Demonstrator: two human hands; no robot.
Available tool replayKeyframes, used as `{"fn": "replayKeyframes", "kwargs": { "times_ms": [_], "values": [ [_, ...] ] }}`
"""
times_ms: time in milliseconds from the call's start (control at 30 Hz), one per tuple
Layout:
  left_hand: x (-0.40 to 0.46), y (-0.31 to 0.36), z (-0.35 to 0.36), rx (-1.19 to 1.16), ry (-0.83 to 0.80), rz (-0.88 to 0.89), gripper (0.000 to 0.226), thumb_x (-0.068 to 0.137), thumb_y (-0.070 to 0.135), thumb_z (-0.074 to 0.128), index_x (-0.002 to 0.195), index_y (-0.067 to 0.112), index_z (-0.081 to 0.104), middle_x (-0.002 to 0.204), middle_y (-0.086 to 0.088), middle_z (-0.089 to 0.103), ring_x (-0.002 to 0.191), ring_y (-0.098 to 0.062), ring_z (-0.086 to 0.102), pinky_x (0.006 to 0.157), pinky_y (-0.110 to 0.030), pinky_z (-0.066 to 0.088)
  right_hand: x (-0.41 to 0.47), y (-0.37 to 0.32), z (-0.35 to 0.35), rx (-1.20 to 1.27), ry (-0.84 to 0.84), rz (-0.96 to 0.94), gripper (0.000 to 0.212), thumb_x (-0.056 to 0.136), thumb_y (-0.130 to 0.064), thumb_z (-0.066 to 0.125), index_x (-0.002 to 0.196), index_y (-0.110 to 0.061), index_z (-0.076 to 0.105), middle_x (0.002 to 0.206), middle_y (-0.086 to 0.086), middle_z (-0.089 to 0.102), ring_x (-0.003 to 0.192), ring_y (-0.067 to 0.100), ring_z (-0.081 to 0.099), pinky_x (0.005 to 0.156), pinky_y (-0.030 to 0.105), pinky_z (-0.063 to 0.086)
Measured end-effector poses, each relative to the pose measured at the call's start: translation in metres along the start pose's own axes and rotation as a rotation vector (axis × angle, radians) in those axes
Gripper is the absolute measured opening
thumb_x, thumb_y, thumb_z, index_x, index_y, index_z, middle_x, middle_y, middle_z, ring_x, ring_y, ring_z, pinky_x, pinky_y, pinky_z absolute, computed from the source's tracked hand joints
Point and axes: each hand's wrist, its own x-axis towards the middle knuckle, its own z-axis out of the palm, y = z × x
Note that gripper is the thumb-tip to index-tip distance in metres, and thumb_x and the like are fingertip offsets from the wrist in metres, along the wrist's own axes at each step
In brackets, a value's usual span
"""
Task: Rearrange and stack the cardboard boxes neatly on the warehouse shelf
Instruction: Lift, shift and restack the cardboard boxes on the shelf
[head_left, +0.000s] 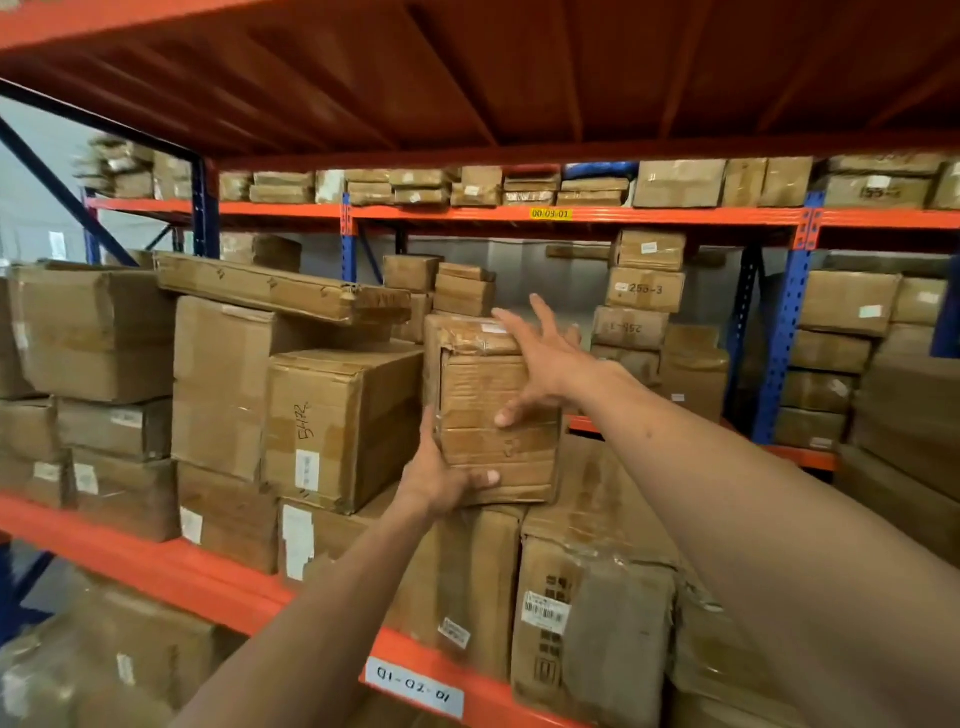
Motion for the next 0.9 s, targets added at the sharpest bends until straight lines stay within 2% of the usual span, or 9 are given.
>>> {"fn": "replayKeyframes", "kwargs": {
  "times_ms": [133, 267, 367, 433, 467, 567, 700, 800, 900],
  "values": [
    [0.004, 0.0, 0.0, -0.165, -0.017, -0.038, 0.112, 0.071, 0.002, 0.087, 0.157, 0.033, 0.021, 0.135, -0.001, 0.062, 0.126, -0.024, 0.056, 0.109, -0.052, 0.043, -0.001, 0.008, 0.008, 0.068, 0.064, -0.059, 0.13, 0.053, -0.032, 0.099, 0.156, -0.043, 0.021, 0.155, 0.002, 0.029, 0.143, 0.034, 0.031, 0.115, 0.059, 0.029],
    [-0.007, 0.003, -0.003, -0.163, 0.004, -0.05, 0.085, 0.074, -0.001, 0.083, 0.145, 0.026, 0.046, 0.119, 0.001, 0.068, 0.112, -0.023, 0.063, 0.103, -0.05, 0.05, -0.015, 0.007, 0.001, 0.092, 0.164, -0.055, 0.117, 0.055, -0.036, 0.098, 0.152, -0.042, 0.034, 0.142, 0.002, 0.042, 0.134, 0.032, 0.04, 0.112, 0.055, 0.034],
    [-0.013, 0.013, -0.019, -0.091, -0.058, -0.051, 0.064, 0.071, 0.006, 0.087, 0.122, 0.031, 0.058, 0.109, 0.006, 0.068, 0.095, -0.019, 0.065, 0.083, -0.051, 0.06, -0.029, 0.005, -0.017, 0.044, 0.191, -0.066, 0.107, 0.052, -0.048, 0.097, 0.145, -0.041, 0.044, 0.124, 0.001, 0.048, 0.122, 0.028, 0.046, 0.105, 0.049, 0.04],
    [-0.015, 0.016, -0.034, -0.074, -0.119, -0.047, 0.065, 0.064, 0.013, 0.093, 0.117, 0.032, 0.06, 0.111, 0.003, 0.069, 0.096, -0.022, 0.067, 0.065, -0.047, 0.063, -0.038, 0.005, -0.03, 0.009, 0.176, -0.046, 0.103, 0.049, -0.059, 0.094, 0.139, -0.042, 0.046, 0.121, 0.001, 0.05, 0.119, 0.028, 0.048, 0.1, 0.048, 0.042],
    [-0.014, 0.014, -0.04, -0.075, -0.146, -0.06, 0.076, 0.058, 0.018, 0.096, 0.123, 0.03, 0.059, 0.116, 0.001, 0.069, 0.099, -0.024, 0.068, 0.062, -0.044, 0.063, -0.041, 0.006, -0.035, -0.018, 0.168, -0.025, 0.103, 0.048, -0.065, 0.092, 0.138, -0.042, 0.046, 0.123, 0.003, 0.05, 0.119, 0.029, 0.048, 0.099, 0.048, 0.042],
    [-0.016, 0.0, -0.047, -0.134, -0.222, -0.18, 0.124, 0.039, 0.037, 0.102, 0.147, 0.026, 0.043, 0.133, -0.004, 0.062, 0.113, -0.026, 0.063, 0.078, -0.045, 0.062, -0.043, 0.007, -0.044, -0.108, 0.108, 0.054, 0.109, 0.048, -0.074, 0.086, 0.142, -0.047, 0.038, 0.133, 0.007, 0.045, 0.125, 0.035, 0.046, 0.1, 0.052, 0.04],
    [-0.021, -0.021, -0.034, -0.284, -0.311, -0.189, 0.113, 0.039, 0.038, 0.104, 0.138, 0.03, 0.05, 0.127, -0.002, 0.068, 0.115, -0.027, 0.065, 0.084, -0.056, 0.059, -0.04, 0.004, -0.04, -0.021, -0.07, 0.02, 0.117, 0.053, -0.071, 0.087, 0.151, -0.057, 0.024, 0.143, 0.006, 0.034, 0.134, 0.037, 0.038, 0.109, 0.056, 0.034],
    [-0.022, -0.027, -0.027, -0.367, -0.255, -0.154, 0.109, 0.036, 0.033, 0.105, 0.133, 0.026, 0.055, 0.118, -0.001, 0.074, 0.107, -0.024, 0.071, 0.08, -0.052, 0.06, -0.036, -0.002, -0.03, 0.122, -0.01, -0.029, 0.112, 0.055, -0.07, 0.087, 0.151, -0.053, 0.033, 0.144, 0.002, 0.046, 0.132, 0.031, 0.043, 0.109, 0.05, 0.037],
    [-0.027, -0.021, -0.023, -0.406, -0.212, -0.084, 0.1, 0.039, 0.027, 0.104, 0.129, 0.025, 0.059, 0.112, 0.002, 0.076, 0.105, -0.02, 0.072, 0.088, -0.045, 0.059, -0.041, 0.002, -0.028, 0.231, 0.029, -0.026, 0.104, 0.06, -0.061, 0.089, 0.15, -0.046, 0.04, 0.143, -0.001, 0.055, 0.129, 0.025, 0.049, 0.108, 0.044, 0.042]
  ]
}}
